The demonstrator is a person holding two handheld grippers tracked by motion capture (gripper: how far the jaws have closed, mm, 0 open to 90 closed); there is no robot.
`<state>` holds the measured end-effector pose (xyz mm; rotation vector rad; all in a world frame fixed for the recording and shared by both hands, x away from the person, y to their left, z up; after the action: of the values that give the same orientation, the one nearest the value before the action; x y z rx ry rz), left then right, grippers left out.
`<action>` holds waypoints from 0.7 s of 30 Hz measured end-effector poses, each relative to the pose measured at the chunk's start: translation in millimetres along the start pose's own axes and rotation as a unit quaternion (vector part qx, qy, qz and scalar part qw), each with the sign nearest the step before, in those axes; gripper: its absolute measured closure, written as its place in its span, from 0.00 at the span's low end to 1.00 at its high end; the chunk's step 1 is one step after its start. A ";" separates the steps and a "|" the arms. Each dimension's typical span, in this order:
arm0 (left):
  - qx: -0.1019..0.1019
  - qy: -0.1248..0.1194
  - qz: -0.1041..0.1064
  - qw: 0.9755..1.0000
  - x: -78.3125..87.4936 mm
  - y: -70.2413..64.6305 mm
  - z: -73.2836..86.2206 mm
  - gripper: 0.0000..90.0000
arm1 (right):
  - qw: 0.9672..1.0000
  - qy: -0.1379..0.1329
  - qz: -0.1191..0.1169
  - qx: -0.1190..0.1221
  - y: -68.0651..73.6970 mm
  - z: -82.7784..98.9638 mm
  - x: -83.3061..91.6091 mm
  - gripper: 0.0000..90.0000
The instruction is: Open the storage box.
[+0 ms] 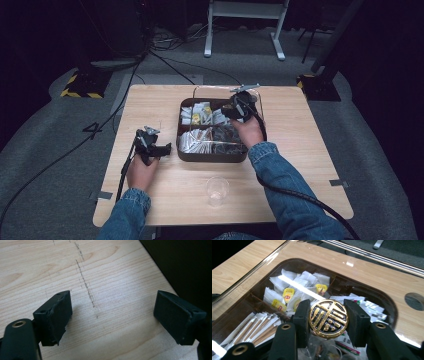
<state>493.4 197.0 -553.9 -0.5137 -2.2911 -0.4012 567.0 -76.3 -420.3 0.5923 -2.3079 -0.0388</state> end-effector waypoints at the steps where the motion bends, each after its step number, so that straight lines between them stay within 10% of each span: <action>1: 0.001 0.000 0.001 1.000 -0.5 0.3 -0.5 0.18 | 1.000 -0.001 0.000 0.001 -2.0 -0.9 2.1 0.65; 21: 0.000 0.000 0.000 1.000 0.3 0.1 0.3 0.18 | 1.000 -0.017 0.019 -0.013 -61.0 -15.5 43.1 0.65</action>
<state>493.0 197.3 -553.9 -0.5142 -2.2902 -0.4021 575.4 -146.9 -392.6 0.5392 -2.3477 -0.0624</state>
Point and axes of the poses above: each handheld gripper's, and its own axes: x roughly backward along the jaws, z roughly out of its underside, y roughly to its left, the point moved 7 cm from there along -x, roughly forward along the jaws, and after that the axes turned 13 degrees about -x, right-handed, at the moved point
